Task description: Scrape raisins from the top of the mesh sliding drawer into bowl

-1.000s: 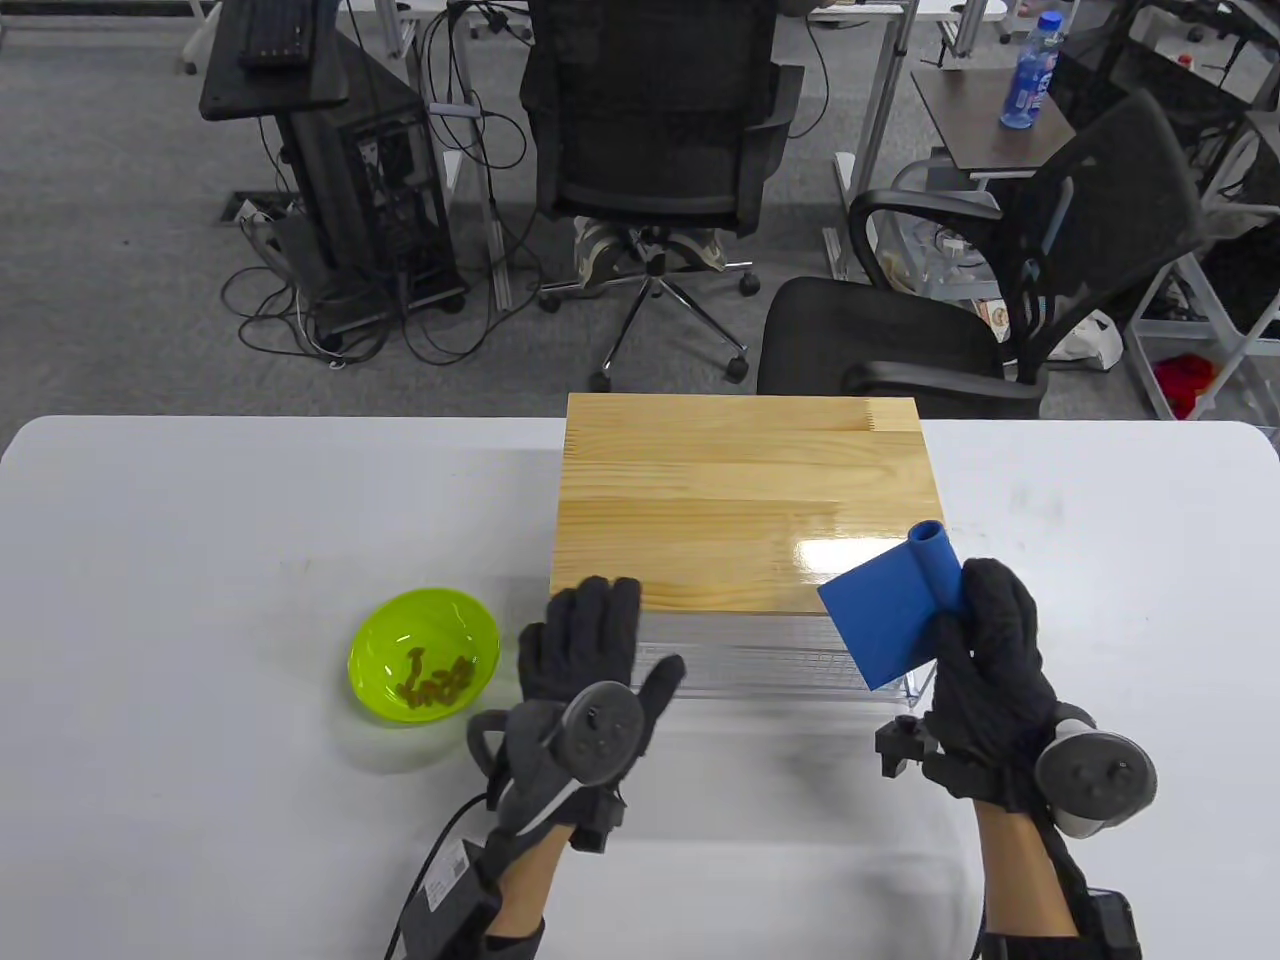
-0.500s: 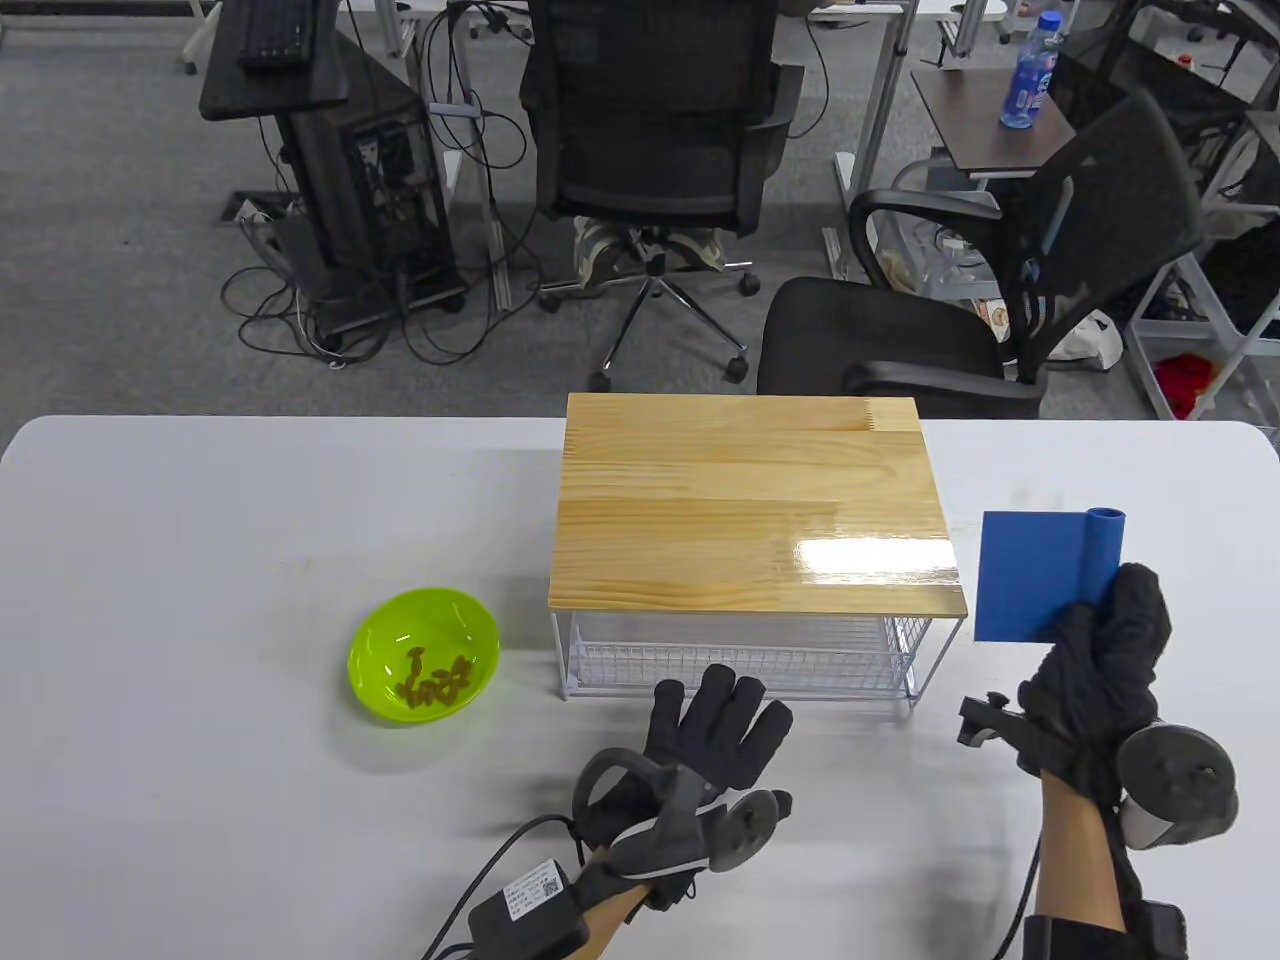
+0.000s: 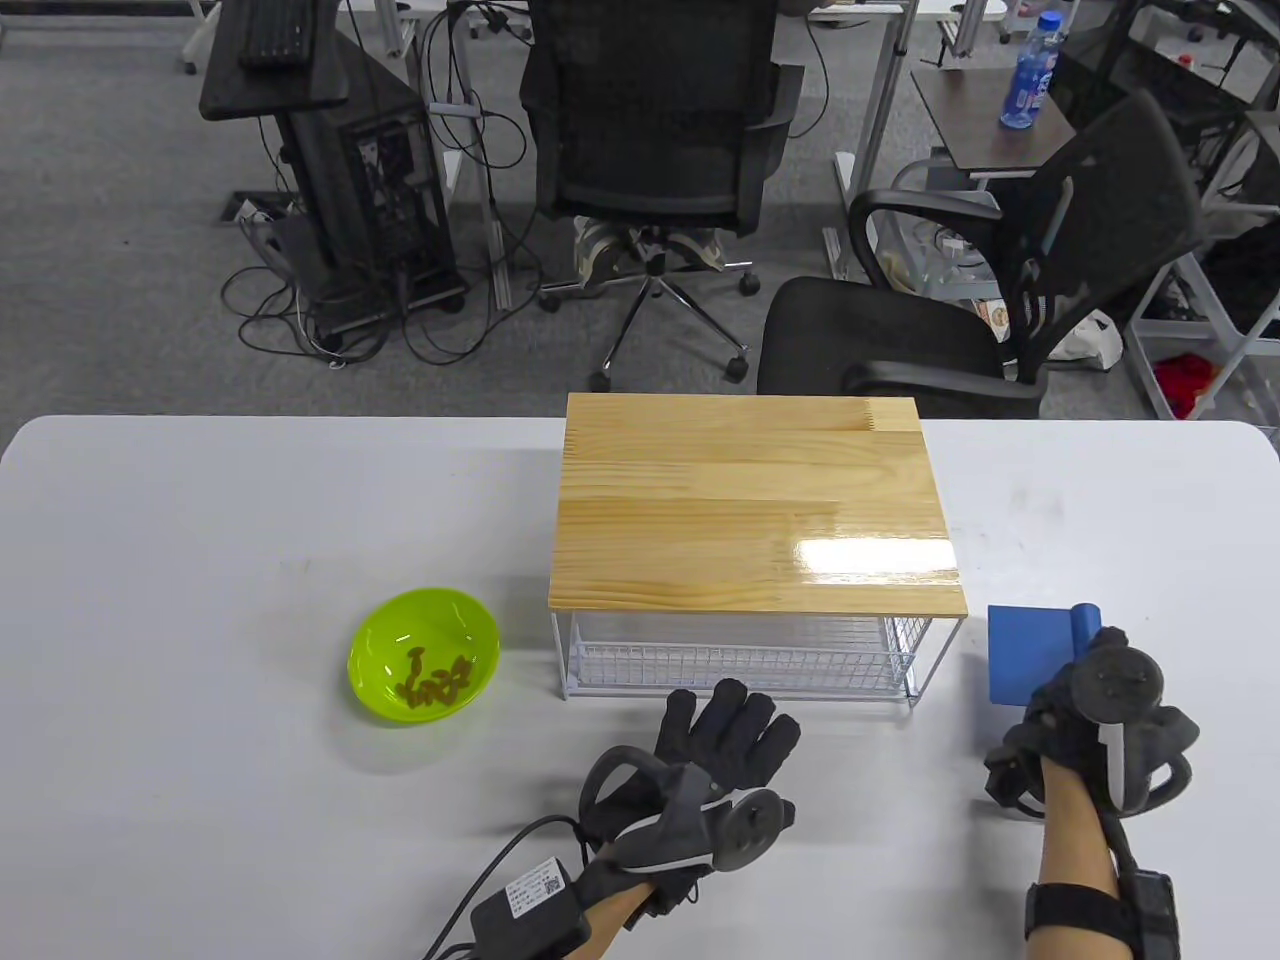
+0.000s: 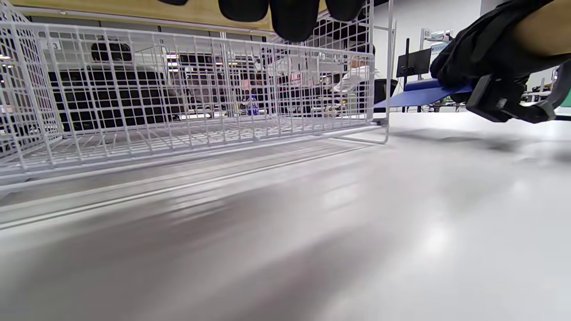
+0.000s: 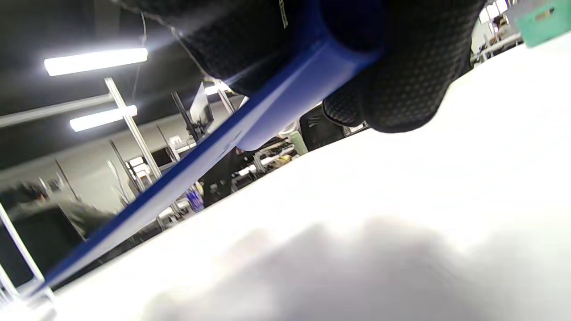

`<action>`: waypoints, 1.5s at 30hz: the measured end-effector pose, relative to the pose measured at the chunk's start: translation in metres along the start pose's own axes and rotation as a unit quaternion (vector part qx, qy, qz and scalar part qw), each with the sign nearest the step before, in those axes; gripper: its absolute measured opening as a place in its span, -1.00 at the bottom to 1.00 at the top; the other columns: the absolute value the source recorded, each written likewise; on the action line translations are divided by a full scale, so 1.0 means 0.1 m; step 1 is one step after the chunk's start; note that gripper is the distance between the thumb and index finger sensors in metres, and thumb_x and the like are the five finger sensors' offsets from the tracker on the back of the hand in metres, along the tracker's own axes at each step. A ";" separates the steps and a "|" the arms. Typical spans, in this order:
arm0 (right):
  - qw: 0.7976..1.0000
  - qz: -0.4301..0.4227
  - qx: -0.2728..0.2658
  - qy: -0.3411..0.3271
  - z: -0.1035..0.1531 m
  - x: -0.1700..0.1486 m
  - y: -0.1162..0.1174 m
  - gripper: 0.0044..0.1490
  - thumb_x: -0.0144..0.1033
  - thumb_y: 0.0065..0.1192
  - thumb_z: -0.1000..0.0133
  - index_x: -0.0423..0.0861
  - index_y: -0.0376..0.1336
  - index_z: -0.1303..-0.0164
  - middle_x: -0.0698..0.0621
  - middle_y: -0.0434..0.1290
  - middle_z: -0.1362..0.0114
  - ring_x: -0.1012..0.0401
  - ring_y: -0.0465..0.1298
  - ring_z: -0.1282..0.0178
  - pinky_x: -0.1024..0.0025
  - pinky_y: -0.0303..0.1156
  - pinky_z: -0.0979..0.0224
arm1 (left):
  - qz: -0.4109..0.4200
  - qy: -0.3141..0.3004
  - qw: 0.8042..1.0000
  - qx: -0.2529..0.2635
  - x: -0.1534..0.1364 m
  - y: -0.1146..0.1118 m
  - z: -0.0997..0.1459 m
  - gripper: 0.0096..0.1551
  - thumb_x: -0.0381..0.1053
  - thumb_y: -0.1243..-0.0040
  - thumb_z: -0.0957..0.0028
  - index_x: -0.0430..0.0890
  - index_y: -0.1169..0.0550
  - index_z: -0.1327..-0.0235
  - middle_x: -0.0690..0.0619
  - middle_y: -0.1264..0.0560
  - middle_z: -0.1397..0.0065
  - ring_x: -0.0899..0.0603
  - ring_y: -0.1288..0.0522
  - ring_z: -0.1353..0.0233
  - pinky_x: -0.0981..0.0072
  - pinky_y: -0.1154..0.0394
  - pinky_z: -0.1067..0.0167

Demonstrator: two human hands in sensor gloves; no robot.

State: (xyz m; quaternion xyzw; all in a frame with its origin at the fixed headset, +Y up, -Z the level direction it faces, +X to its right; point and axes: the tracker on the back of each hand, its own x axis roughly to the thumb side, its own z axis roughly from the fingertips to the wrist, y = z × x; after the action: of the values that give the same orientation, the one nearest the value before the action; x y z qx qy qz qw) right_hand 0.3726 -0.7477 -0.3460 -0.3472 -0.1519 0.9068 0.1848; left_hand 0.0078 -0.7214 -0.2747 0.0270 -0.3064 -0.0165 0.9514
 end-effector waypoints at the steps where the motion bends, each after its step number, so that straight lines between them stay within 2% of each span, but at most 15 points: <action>1: 1.000 0.010 0.002 -0.003 -0.01 0.00 0.02 -0.30 -0.56 0.23 -0.20 -0.28 0.10 -0.57 -0.41 0.14 -0.55 -0.33 0.43 -0.33 -0.13 0.50 -0.21 | 0.001 0.000 1.000 -0.001 0.00 0.00 0.00 -0.12 0.46 0.16 -0.07 0.22 -0.13 -0.70 0.09 -0.18 -0.81 -0.22 -0.12 -0.84 -0.33 -0.10 -0.64; 8: 0.996 0.086 0.029 -0.025 0.03 0.07 0.19 -0.31 -0.56 0.22 -0.20 -0.26 0.11 -0.57 -0.40 0.16 -0.55 -0.32 0.44 -0.36 -0.16 0.49 -0.25 | 0.003 -0.004 1.000 -0.012 0.00 -0.03 -0.02 -0.13 0.45 0.16 -0.07 0.22 -0.13 -0.69 0.09 -0.18 -0.81 -0.21 -0.12 -0.84 -0.32 -0.11 -0.65; 15: 0.975 0.210 0.070 -0.027 0.07 0.17 0.31 -0.29 -0.50 0.28 -0.21 -0.25 0.11 -0.58 -0.35 0.24 -0.53 -0.26 0.49 -0.35 -0.17 0.47 -0.26 | 0.014 0.001 1.000 -0.019 -0.08 -0.01 -0.03 -0.14 0.44 0.16 -0.08 0.22 -0.14 -0.69 0.09 -0.19 -0.81 -0.22 -0.13 -0.84 -0.32 -0.11 -0.64; 20: 0.973 0.215 0.086 -0.019 0.08 0.18 0.31 -0.27 -0.47 0.30 -0.21 -0.25 0.10 -0.58 -0.33 0.25 -0.53 -0.24 0.49 -0.36 -0.15 0.47 -0.27 | 0.009 0.003 1.000 -0.029 -0.08 -0.05 -0.05 -0.14 0.44 0.16 -0.07 0.22 -0.14 -0.69 0.08 -0.18 -0.81 -0.22 -0.13 -0.84 -0.32 -0.11 -0.64; 22: 0.975 0.203 0.088 -0.025 0.09 0.17 0.29 -0.25 -0.36 0.27 -0.23 -0.26 0.09 -0.59 -0.34 0.23 -0.54 -0.28 0.45 -0.39 -0.19 0.43 -0.30 | 0.008 0.004 1.000 -0.028 -0.08 -0.05 -0.05 -0.13 0.45 0.16 -0.07 0.22 -0.14 -0.69 0.09 -0.18 -0.81 -0.22 -0.12 -0.84 -0.32 -0.11 -0.65; 26: 0.989 0.095 0.107 -0.038 0.08 0.18 0.11 -0.17 -0.17 0.15 -0.28 -0.26 -0.01 -0.66 -0.40 0.08 -0.62 -0.40 0.27 -0.51 -0.37 0.23 -0.38 | 0.003 0.008 1.000 -0.020 -0.11 -0.03 -0.03 -0.13 0.45 0.16 -0.07 0.21 -0.14 -0.69 0.07 -0.19 -0.81 -0.23 -0.13 -0.83 -0.33 -0.11 -0.64; 28: 0.995 0.029 0.079 -0.054 0.10 0.22 -0.06 -0.12 -0.12 0.13 -0.28 -0.27 -0.07 -0.68 -0.42 -0.01 -0.65 -0.45 0.15 -0.57 -0.43 0.14 -0.40 | 0.008 0.011 1.000 -0.015 -0.14 0.00 -0.02 -0.13 0.45 0.16 -0.07 0.20 -0.15 -0.69 0.07 -0.19 -0.81 -0.23 -0.13 -0.83 -0.33 -0.11 -0.63; 31: 0.993 -0.049 0.000 -0.104 0.20 0.35 -0.38 -0.08 -0.09 0.11 -0.28 -0.28 -0.12 -0.69 -0.43 -0.11 -0.67 -0.48 0.01 -0.60 -0.48 0.03 -0.41 | 0.023 0.021 1.000 -0.001 -0.20 0.05 -0.01 -0.12 0.45 0.16 -0.07 0.20 -0.15 -0.69 0.07 -0.19 -0.81 -0.24 -0.14 -0.83 -0.34 -0.11 -0.63; 33: 0.982 -0.081 -0.060 -0.158 0.33 0.50 -0.61 -0.06 -0.07 0.10 -0.28 -0.28 -0.13 -0.69 -0.43 -0.15 -0.67 -0.48 -0.04 -0.62 -0.48 0.01 -0.42 | 0.031 0.033 0.999 0.014 -0.22 0.09 0.00 -0.11 0.46 0.14 -0.07 0.19 -0.15 -0.70 0.05 -0.20 -0.80 -0.26 -0.13 -0.82 -0.35 -0.11 -0.62; 37: 0.951 -0.104 -0.105 -0.271 0.66 0.74 -0.85 -0.06 -0.05 0.10 -0.28 -0.26 -0.14 -0.70 -0.41 -0.18 -0.69 -0.47 -0.07 -0.65 -0.49 -0.02 -0.44 | 0.015 0.053 0.998 0.041 -0.25 0.11 0.00 -0.10 0.47 0.12 -0.06 0.18 -0.16 -0.70 0.04 -0.20 -0.80 -0.27 -0.14 -0.82 -0.36 -0.12 -0.61; 38: 0.935 -0.114 -0.122 -0.313 0.79 0.81 -0.88 -0.05 -0.03 0.10 -0.27 -0.25 -0.14 -0.70 -0.40 -0.17 -0.69 -0.46 -0.06 -0.65 -0.49 -0.02 -0.44 | 0.015 0.053 0.998 0.038 -0.26 0.10 0.00 -0.10 0.47 0.12 -0.06 0.18 -0.16 -0.70 0.04 -0.19 -0.81 -0.27 -0.13 -0.82 -0.36 -0.12 -0.61; 42: 0.871 -0.108 -0.096 -0.470 1.31 1.04 -0.84 0.01 0.07 0.06 -0.26 -0.23 -0.17 -0.71 -0.40 -0.20 -0.71 -0.46 -0.08 -0.67 -0.50 -0.03 -0.46 | 0.020 0.052 0.998 0.033 -0.32 0.07 0.00 -0.09 0.49 0.12 -0.05 0.19 -0.15 -0.70 0.04 -0.18 -0.81 -0.27 -0.13 -0.82 -0.36 -0.11 -0.61; 45: 0.815 -0.057 -0.061 -0.573 1.70 1.14 -0.61 0.06 0.14 0.00 -0.25 -0.26 -0.22 -0.72 -0.39 -0.19 -0.71 -0.45 -0.06 -0.69 -0.52 -0.05 -0.46 | 0.009 0.064 0.998 0.025 -0.35 0.04 -0.01 -0.08 0.49 0.12 -0.05 0.18 -0.15 -0.70 0.02 -0.19 -0.81 -0.29 -0.13 -0.82 -0.37 -0.11 -0.60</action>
State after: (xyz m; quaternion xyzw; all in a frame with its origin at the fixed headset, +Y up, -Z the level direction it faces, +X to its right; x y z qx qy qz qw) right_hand 0.1912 -0.6685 -0.2662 0.2343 -0.3046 0.9184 0.0940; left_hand -0.0198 -0.7160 -0.2958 0.0495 -0.2452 0.0016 0.9682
